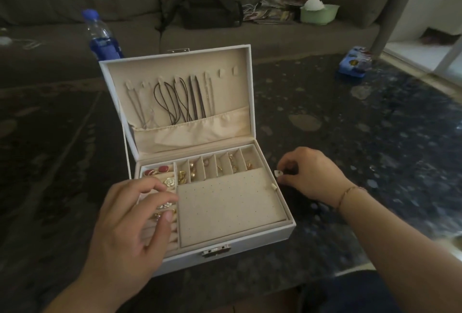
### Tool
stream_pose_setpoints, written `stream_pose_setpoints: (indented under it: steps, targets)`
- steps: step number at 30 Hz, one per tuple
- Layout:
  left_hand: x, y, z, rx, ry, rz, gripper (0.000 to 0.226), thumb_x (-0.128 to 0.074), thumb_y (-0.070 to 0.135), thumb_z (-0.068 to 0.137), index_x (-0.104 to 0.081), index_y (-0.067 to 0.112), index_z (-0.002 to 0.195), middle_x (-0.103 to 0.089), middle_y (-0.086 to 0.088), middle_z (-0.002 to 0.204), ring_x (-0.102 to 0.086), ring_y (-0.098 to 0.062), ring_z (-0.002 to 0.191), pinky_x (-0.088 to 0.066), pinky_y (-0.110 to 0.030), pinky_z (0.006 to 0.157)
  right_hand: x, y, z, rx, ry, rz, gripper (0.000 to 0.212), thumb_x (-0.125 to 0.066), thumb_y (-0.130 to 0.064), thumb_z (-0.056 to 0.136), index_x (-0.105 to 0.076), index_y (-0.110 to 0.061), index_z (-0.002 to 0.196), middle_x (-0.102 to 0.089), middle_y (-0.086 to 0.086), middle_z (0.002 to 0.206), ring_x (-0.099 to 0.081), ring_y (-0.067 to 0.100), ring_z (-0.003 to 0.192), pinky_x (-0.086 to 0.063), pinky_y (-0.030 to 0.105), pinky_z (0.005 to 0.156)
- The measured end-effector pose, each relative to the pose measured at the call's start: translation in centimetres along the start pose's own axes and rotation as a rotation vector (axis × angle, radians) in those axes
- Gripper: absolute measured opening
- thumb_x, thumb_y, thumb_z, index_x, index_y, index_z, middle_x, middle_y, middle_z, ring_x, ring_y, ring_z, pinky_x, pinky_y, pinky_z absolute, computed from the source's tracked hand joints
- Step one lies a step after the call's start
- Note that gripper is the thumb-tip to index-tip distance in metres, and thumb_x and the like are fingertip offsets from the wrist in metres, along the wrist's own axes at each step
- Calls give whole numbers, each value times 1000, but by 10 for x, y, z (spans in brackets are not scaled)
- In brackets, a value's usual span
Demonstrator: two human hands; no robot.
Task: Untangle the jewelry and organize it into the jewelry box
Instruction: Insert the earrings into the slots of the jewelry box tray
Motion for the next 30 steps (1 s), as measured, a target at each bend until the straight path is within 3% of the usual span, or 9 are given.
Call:
stream_pose_setpoints:
  steps: [3,5,8,11,15,19,23,26,30]
  targets:
    - [-1,-1,-1,12,-1,-13,29,-52,26,88,-72,7,100,-55,4,111,-48,-18,109,-38,-26,93,-1,-2,-2,13,8,-53,11,-68,-42,87,-64,-34,93,-55,-13,92,-55,4,78,-41,17,60]
    - [0,-2,0,25,-4,-36,29,-52,26,87,-70,9,103,-53,7,112,-48,-15,110,-37,-21,96,5,-4,-6,-18,45,8,9,-69,-38,86,-64,-32,91,-61,-12,89,-57,3,77,-47,18,64]
    - [1,-4,-1,87,7,-131,30,-47,22,83,-59,21,111,-49,14,117,-46,-4,116,-35,-13,102,21,-9,-12,-69,176,273,12,-77,-24,81,-69,-27,89,-68,-8,78,-64,4,73,-52,21,69]
    - [0,-7,-3,207,49,-312,37,-42,16,78,-55,19,112,-54,7,117,-51,-12,119,-39,-20,104,34,-33,-23,12,201,639,16,-79,-10,78,-72,-23,84,-73,-2,71,-71,12,66,-58,28,68]
    - [5,-6,-5,184,138,-390,27,-45,10,86,-55,18,109,-56,6,111,-56,-14,112,-44,-24,99,33,-90,-44,157,35,878,21,-76,3,77,-73,-13,90,-73,3,71,-69,11,61,-54,17,61]
    - [14,-3,-5,93,145,-374,17,-57,-1,93,-63,11,103,-60,1,105,-60,-16,106,-48,-28,94,12,-143,-61,285,-190,876,13,-75,0,80,-74,-6,92,-72,6,65,-67,9,55,-54,17,58]
    - [22,-2,-6,38,106,-380,20,-70,12,86,-67,9,106,-63,-1,106,-61,-13,106,-49,-26,94,-5,-168,-62,314,-348,832,13,-77,-10,79,-75,-6,92,-73,4,65,-65,7,54,-54,19,58]
    - [26,-3,-7,50,105,-394,17,-73,18,85,-71,10,100,-68,3,99,-64,-12,99,-54,-31,85,-11,-168,-61,277,-413,881,15,-78,-17,78,-76,-7,89,-72,11,68,-64,14,57,-57,25,60]
    - [34,-4,-7,149,81,-452,16,-72,24,86,-72,20,102,-71,14,95,-68,-8,94,-57,-26,79,-17,-170,-61,293,-411,955,18,-75,-25,76,-77,-8,84,-71,13,68,-64,18,56,-55,25,57]
Point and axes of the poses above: each hand's wrist, its own z-axis towards the middle knuckle, its own x-axis out of the back of the hand, y = z × x, the point moved 3 cm from there along z, towards the middle knuckle
